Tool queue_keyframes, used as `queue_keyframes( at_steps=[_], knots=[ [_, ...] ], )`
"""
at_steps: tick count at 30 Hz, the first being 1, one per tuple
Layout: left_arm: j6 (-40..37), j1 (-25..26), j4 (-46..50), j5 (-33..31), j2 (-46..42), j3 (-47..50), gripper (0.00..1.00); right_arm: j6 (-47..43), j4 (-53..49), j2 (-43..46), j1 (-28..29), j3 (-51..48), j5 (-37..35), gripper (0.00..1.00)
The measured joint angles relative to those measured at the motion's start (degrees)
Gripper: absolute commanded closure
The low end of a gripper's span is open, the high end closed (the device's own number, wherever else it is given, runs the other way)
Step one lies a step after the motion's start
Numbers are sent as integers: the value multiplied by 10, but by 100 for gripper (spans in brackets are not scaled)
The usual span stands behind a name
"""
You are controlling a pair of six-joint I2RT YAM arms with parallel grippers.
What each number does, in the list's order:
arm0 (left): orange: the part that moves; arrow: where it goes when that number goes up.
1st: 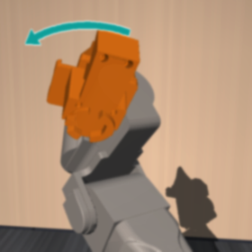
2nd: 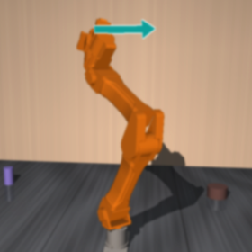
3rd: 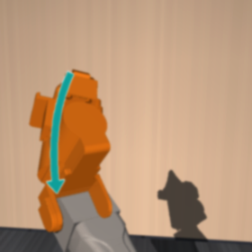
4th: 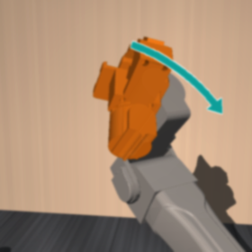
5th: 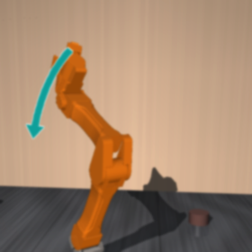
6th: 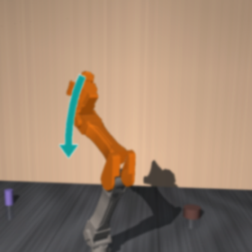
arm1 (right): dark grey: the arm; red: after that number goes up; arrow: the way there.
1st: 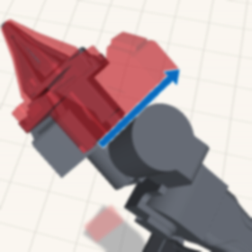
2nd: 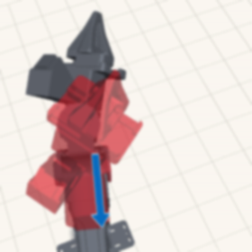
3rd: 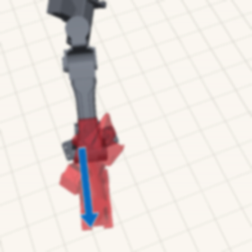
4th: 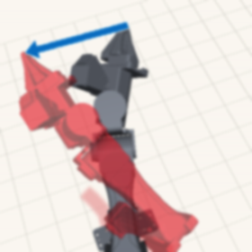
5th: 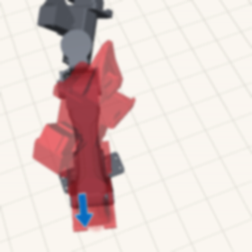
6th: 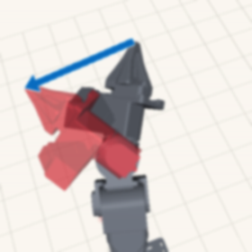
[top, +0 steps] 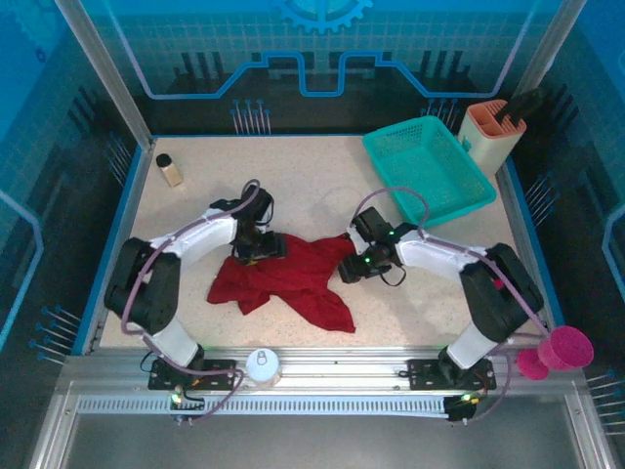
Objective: Fold the inside-out t-shirt
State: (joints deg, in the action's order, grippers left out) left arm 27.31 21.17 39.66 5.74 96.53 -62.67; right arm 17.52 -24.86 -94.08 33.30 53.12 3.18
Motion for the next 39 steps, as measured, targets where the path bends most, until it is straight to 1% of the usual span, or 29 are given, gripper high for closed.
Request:
queue_keyframes(
  at_steps=[1,3,6,7,9,10,12,13,15,17,18,19,21,22,23,24,25,27,29,30,32,33,35,37,39],
  knots=[
    [-6,0,0,0,10,-5,100,-1,17,-11,-1,0,-10,100],
    [-17,-1,5,-3,12,-21,100,-6,42,-20,-4,2,-37,100],
    [-38,-13,7,0,-12,-63,100,-17,61,-1,-18,24,-68,100],
    [-40,-23,9,3,-27,-78,100,-20,66,14,-24,35,-77,100],
    [-49,-61,21,21,-66,-131,100,-24,76,55,-40,66,-89,100],
    [-50,-77,28,29,-78,-161,100,-26,76,75,-52,91,-89,100],
    [-59,-115,44,35,-100,-250,100,-27,73,105,-83,172,-83,100],
    [-66,-125,52,35,-104,-294,100,-30,70,113,-97,219,-76,100],
    [-80,-132,59,35,-114,-393,100,-43,67,125,-118,324,-63,100],
    [-88,-129,59,36,-134,-445,100,-61,63,148,-120,395,-48,100],
    [-90,-127,52,36,-156,-449,98,-71,58,164,-116,420,-38,100],
    [-91,-126,49,37,-178,-439,93,-80,54,184,-110,434,-30,100],
    [-85,-124,23,45,-250,-360,77,-100,43,239,-90,429,-21,100],
    [-79,-123,9,51,-289,-301,60,-107,38,269,-77,409,-19,100],
    [-72,-119,-10,59,-332,-227,39,-113,35,306,-59,370,-21,100],
    [-64,-113,-23,68,-368,-150,26,-116,25,343,-44,325,-24,100],
    [-57,-104,-32,78,-395,-78,21,-116,20,377,-29,271,-28,98],
    [-31,-86,-38,98,-420,55,17,-99,3,428,-10,151,-33,65],
    [-5,-74,-33,112,-418,162,11,-76,-31,443,-2,34,-34,64],
    [9,-73,-22,113,-421,198,8,-57,-56,437,0,-26,-34,62],
    [40,-72,3,111,-443,239,8,-25,-103,419,0,-95,-33,48],
    [47,-72,7,110,-454,243,8,-14,-129,412,0,-113,-31,47],
    [61,-72,3,110,-462,238,8,5,-157,396,0,-115,-27,45],
    [68,-72,3,106,-436,224,8,16,-155,368,0,-96,-15,43],
    [74,-71,3,86,-391,211,9,25,-146,317,2,-68,3,37]
  ],
)
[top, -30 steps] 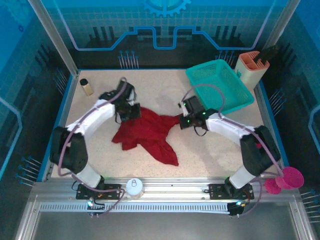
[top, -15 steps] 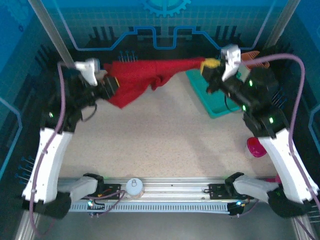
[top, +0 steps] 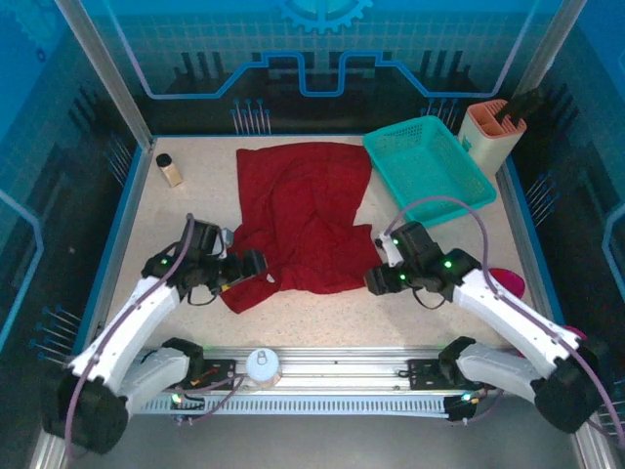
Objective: Fold the inside-out t-shirt
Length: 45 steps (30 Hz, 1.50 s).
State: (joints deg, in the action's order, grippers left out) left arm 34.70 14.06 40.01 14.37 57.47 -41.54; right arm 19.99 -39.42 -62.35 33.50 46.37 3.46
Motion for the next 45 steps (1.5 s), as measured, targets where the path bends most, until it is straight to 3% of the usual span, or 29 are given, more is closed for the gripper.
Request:
queue_keyframes(
  at_steps=[5,11,13,15,17,18,23,27,31,32,33,34,35,37,39,40,43,44,45],
  knots=[
    [34,0,30,-70,44,-4,16,8,37,-105,22,25,15,31],
    [76,7,37,-79,23,46,18,27,66,-144,31,-19,-14,29],
    [89,19,35,-74,30,71,18,31,80,-160,30,-36,-30,39],
    [100,36,34,-71,42,78,17,33,94,-188,24,-44,-35,69],
    [104,57,35,-73,50,63,16,34,105,-212,20,-44,-33,93],
    [104,68,38,-75,56,44,15,31,112,-220,20,-44,-29,100],
    [104,110,27,-73,106,-83,13,18,115,-202,26,-44,-11,100],
    [104,172,4,-76,187,-165,12,18,104,-136,34,-51,24,100],
    [112,204,-20,-87,267,-187,17,45,99,-76,78,-84,63,100],
    [116,206,-20,-92,284,-186,20,55,97,-65,95,-97,66,83],
    [120,206,-22,-99,299,-183,25,65,91,-56,108,-108,66,52],
    [123,206,-24,-104,310,-179,30,75,83,-51,113,-116,61,34],
    [128,206,-27,-109,318,-172,40,85,71,-48,110,-121,51,29],
    [133,206,-32,-116,322,-156,58,97,56,-47,76,-123,41,27],
    [137,206,-39,-120,321,-145,90,99,65,-48,11,-123,38,27],
    [136,206,-44,-121,320,-142,100,98,75,-50,-14,-123,37,27],
    [117,202,-53,-125,309,-141,100,85,115,-88,-78,-114,39,29],
    [112,196,-55,-123,300,-139,100,81,132,-112,-87,-107,43,36],
    [103,184,-62,-118,288,-135,100,76,149,-137,-90,-100,47,52]
  ],
)
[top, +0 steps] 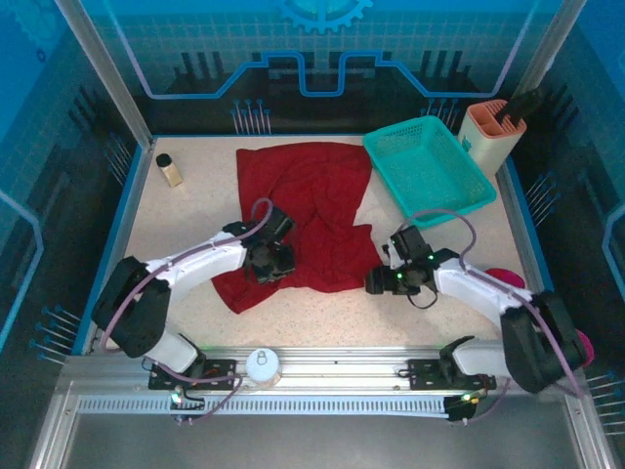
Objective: Fold the inside-out t-shirt
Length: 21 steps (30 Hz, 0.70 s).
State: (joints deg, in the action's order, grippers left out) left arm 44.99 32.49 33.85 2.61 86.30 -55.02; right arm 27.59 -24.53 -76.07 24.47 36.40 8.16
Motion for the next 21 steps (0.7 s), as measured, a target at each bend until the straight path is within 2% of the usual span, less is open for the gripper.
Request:
queue_keyframes(
  at_steps=[1,2,3,5,8,11,12,13,14,15,16,17,19,21],
  knots=[
    [-5,-16,-7,9,-12,7,100,-7,14,-24,-1,7,5,65],
    [-11,-36,-16,19,-27,17,100,-15,28,-51,-1,16,9,86],
    [-16,-58,-20,28,-39,26,100,-22,41,-75,-1,24,10,100],
    [-25,-97,-25,39,-59,42,100,-31,51,-99,-1,31,15,100],
    [-50,-138,-11,49,-83,41,100,-47,41,-82,13,39,28,100],
    [-85,-173,25,42,-104,13,100,-59,-3,-19,83,59,45,100],
    [-97,-186,34,34,-111,1,96,-58,-8,3,123,70,60,100],
    [-106,-198,39,27,-118,-8,79,-50,-3,14,161,76,76,100],
    [-115,-211,44,21,-126,-16,54,-38,11,20,207,82,99,98],
    [-120,-221,47,17,-132,-19,40,-24,34,17,249,83,118,76],
    [-122,-232,53,17,-139,-19,33,-5,63,4,301,83,143,49],
    [-122,-241,61,17,-146,-17,30,13,89,-15,341,83,164,40],
    [-117,-249,65,23,-167,3,26,43,137,-58,396,83,200,32],
    [-106,-248,75,40,-202,38,22,65,154,-75,412,83,217,24]
  ],
)
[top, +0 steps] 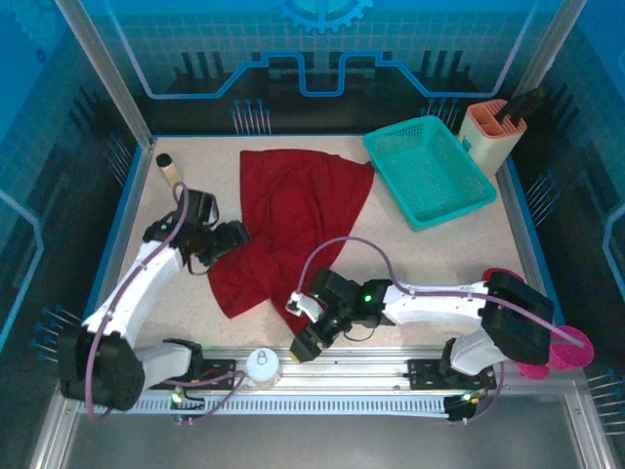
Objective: Fold the inside-out t-shirt
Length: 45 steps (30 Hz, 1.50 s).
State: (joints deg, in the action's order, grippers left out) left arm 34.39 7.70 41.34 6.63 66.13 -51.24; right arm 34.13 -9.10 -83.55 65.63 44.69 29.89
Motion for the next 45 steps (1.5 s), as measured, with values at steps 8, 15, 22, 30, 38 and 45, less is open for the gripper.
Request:
queue_keyframes(
  at_steps=[8,15,22,30,38,45],
  knots=[
    [97,192,82,39,-93,74,17,-14,-84,116,-277,26,-55,18],
    [210,460,30,-1,61,36,13,-34,-145,51,-457,115,-119,20],
    [211,550,-15,-43,298,-94,39,-46,-142,3,-477,151,-162,22],
    [224,518,-64,-50,284,-13,100,-50,-126,-110,-423,227,-257,25],
    [191,400,9,-94,9,39,100,-8,-163,-270,-391,362,-395,38],
    [179,370,61,-105,-61,41,100,20,-197,-360,-391,481,-499,42]
  ],
)
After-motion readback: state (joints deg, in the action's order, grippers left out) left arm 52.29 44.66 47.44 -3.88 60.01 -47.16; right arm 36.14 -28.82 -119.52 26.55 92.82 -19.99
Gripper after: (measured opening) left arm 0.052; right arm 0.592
